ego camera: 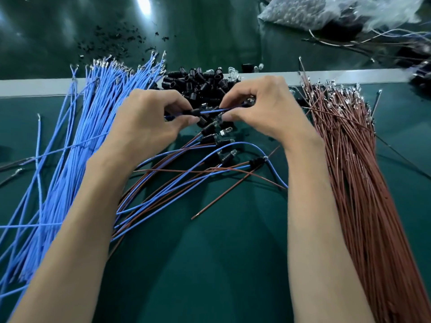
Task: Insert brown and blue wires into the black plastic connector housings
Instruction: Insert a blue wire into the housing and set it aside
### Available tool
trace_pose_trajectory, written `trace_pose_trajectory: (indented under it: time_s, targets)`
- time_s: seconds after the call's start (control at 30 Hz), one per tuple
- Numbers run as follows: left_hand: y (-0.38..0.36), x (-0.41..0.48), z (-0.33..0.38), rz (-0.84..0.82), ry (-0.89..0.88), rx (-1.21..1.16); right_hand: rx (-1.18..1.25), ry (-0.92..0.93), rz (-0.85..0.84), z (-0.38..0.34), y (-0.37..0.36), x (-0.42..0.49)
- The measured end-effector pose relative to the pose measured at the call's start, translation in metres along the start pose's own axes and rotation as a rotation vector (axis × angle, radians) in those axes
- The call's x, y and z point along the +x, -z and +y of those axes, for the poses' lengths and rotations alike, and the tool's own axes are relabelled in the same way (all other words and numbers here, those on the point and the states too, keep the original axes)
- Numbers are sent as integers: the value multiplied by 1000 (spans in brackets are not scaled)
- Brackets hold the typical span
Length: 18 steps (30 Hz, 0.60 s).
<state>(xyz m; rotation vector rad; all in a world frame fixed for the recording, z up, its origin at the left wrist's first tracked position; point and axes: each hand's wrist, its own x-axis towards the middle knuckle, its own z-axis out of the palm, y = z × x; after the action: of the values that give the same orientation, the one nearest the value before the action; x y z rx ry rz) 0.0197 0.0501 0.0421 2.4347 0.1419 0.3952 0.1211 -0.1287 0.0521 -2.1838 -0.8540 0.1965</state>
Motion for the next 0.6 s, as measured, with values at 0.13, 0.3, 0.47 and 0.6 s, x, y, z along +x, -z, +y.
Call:
trace_pose_trajectory:
  time_s: [0.13,0.3,0.47,0.6]
  targets:
    - [-3,-1,3,6,-22,-26,46,-34,6,3,-1,-2]
    - [-11,0,6,-40,-35,-26,89,9,-45,-2,-13,3]
    - [0,0,-1,-12,-9,-78,129,-38,-21,7,-4,-2]
    - [-8,0,3,-40,-37,-116,185,-33,-13,2,-10,-1]
